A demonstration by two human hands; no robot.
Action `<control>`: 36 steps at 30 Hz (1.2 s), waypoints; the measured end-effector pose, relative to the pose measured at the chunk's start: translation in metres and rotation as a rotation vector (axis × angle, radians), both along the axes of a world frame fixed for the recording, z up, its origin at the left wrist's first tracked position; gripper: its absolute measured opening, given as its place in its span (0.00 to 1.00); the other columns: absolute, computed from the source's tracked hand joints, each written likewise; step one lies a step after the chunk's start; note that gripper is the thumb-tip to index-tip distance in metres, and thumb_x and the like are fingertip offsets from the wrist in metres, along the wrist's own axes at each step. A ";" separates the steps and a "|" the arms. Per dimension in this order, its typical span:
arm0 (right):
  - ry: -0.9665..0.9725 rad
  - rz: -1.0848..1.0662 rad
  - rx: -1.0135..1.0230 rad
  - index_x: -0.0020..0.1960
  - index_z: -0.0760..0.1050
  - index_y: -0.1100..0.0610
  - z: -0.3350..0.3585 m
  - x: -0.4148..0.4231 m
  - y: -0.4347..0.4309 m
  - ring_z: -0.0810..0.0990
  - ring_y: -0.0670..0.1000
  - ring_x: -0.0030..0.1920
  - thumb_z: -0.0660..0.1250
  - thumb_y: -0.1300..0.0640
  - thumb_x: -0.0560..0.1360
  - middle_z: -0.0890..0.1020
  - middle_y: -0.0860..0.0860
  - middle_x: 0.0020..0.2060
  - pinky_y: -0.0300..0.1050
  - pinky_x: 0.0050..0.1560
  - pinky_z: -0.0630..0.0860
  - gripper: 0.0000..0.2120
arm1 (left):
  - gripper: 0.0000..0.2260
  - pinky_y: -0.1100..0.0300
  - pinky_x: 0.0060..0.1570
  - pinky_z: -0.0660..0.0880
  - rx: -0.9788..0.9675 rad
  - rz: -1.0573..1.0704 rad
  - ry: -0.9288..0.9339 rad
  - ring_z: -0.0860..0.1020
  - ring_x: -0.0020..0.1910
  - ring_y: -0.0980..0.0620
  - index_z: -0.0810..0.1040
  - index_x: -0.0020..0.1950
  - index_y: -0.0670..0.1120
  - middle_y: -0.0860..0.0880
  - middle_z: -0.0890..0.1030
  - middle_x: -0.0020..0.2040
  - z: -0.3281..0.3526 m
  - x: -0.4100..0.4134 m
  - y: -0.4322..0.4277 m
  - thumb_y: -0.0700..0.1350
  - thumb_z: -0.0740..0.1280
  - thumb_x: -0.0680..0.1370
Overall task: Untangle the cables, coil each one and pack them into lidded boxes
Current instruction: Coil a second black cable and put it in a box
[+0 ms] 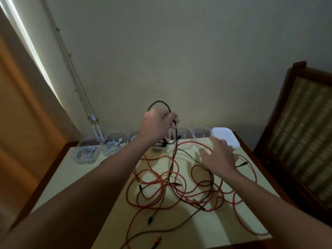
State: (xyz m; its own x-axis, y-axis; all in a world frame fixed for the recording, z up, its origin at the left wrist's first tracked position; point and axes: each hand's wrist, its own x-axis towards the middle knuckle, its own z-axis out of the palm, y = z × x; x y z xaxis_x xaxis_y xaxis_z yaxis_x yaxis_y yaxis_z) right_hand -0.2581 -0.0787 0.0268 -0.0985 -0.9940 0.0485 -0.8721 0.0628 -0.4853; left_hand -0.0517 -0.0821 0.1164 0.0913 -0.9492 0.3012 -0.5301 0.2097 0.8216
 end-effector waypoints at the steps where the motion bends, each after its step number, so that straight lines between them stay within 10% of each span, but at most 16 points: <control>1: -0.036 0.055 -0.108 0.75 0.67 0.48 0.009 0.008 0.003 0.68 0.59 0.69 0.64 0.40 0.79 0.71 0.54 0.69 0.60 0.68 0.67 0.27 | 0.11 0.58 0.41 0.80 0.011 -0.012 0.056 0.85 0.38 0.56 0.84 0.46 0.39 0.50 0.87 0.42 0.007 -0.003 0.000 0.43 0.65 0.81; 9: 0.015 0.291 -0.339 0.59 0.79 0.49 0.038 0.060 0.003 0.69 0.54 0.59 0.61 0.41 0.80 0.73 0.47 0.52 0.50 0.57 0.62 0.16 | 0.12 0.64 0.39 0.76 -0.051 -0.034 0.110 0.83 0.35 0.58 0.84 0.45 0.38 0.52 0.87 0.40 0.039 -0.009 -0.003 0.44 0.66 0.80; 15: -0.142 0.339 -0.319 0.35 0.77 0.56 0.056 0.063 -0.012 0.74 0.48 0.33 0.67 0.50 0.81 0.76 0.47 0.29 0.46 0.38 0.63 0.17 | 0.11 0.56 0.40 0.78 0.052 -0.010 0.253 0.85 0.45 0.53 0.82 0.49 0.41 0.49 0.87 0.46 0.024 0.007 -0.005 0.48 0.67 0.80; 20: -0.540 0.337 -0.179 0.40 0.81 0.58 0.097 0.062 -0.023 0.81 0.47 0.31 0.66 0.56 0.82 0.84 0.51 0.33 0.40 0.37 0.78 0.13 | 0.14 0.56 0.51 0.80 0.292 -0.178 0.080 0.83 0.49 0.55 0.81 0.61 0.52 0.53 0.85 0.51 -0.040 0.018 0.005 0.53 0.72 0.77; 26: -1.060 0.253 -0.064 0.43 0.75 0.63 0.141 0.067 -0.030 0.82 0.50 0.29 0.64 0.59 0.83 0.81 0.56 0.33 0.39 0.32 0.81 0.12 | 0.10 0.72 0.38 0.74 0.318 -0.273 0.155 0.83 0.44 0.63 0.85 0.57 0.48 0.54 0.86 0.48 -0.071 0.006 0.019 0.44 0.74 0.76; 36: -1.037 0.203 -0.134 0.48 0.77 0.65 0.138 0.062 -0.027 0.83 0.54 0.32 0.65 0.57 0.83 0.83 0.58 0.39 0.45 0.35 0.84 0.11 | 0.10 0.69 0.32 0.66 0.098 -0.193 0.058 0.71 0.26 0.64 0.87 0.52 0.48 0.59 0.78 0.27 -0.062 -0.005 0.014 0.51 0.71 0.78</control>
